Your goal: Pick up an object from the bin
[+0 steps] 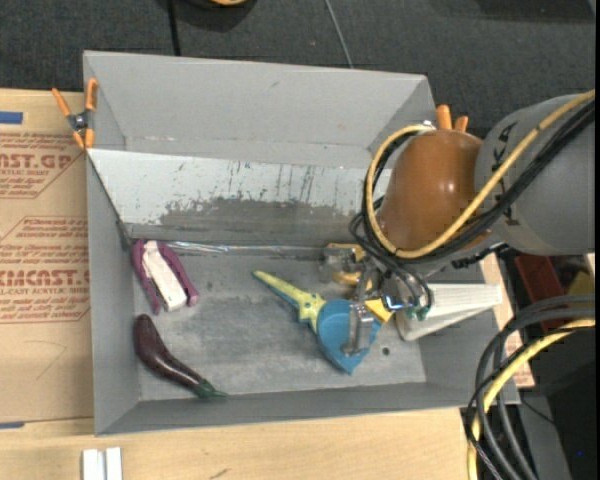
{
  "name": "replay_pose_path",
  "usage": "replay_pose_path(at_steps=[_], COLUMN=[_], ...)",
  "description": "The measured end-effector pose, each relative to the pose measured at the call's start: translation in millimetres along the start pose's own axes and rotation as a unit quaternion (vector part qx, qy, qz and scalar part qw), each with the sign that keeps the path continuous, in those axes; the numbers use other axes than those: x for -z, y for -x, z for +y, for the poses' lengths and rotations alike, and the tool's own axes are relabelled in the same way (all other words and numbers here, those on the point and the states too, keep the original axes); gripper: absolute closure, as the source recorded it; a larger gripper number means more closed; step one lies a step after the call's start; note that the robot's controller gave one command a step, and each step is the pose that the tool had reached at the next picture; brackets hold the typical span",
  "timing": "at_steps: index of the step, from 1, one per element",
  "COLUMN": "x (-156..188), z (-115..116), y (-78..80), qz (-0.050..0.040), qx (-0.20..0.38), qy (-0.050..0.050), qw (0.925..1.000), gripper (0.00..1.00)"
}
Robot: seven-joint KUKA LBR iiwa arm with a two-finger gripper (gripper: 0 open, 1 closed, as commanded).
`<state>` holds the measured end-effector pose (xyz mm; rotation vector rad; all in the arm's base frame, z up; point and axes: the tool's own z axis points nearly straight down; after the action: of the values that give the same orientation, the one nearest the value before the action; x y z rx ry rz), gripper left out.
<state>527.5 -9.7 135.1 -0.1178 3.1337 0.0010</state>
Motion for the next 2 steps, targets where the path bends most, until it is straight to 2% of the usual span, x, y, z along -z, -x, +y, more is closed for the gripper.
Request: replay_pose_path(at_steps=[1,2], x=[-31.8,-46.7], z=[9.4,8.3], y=[7.0,17.7], qz=[0.0018,0.0011], qx=[0.047,-0.05], qy=[0.001,0.001], qw=[0.9989,0.9988], gripper=[0.0,0.0])
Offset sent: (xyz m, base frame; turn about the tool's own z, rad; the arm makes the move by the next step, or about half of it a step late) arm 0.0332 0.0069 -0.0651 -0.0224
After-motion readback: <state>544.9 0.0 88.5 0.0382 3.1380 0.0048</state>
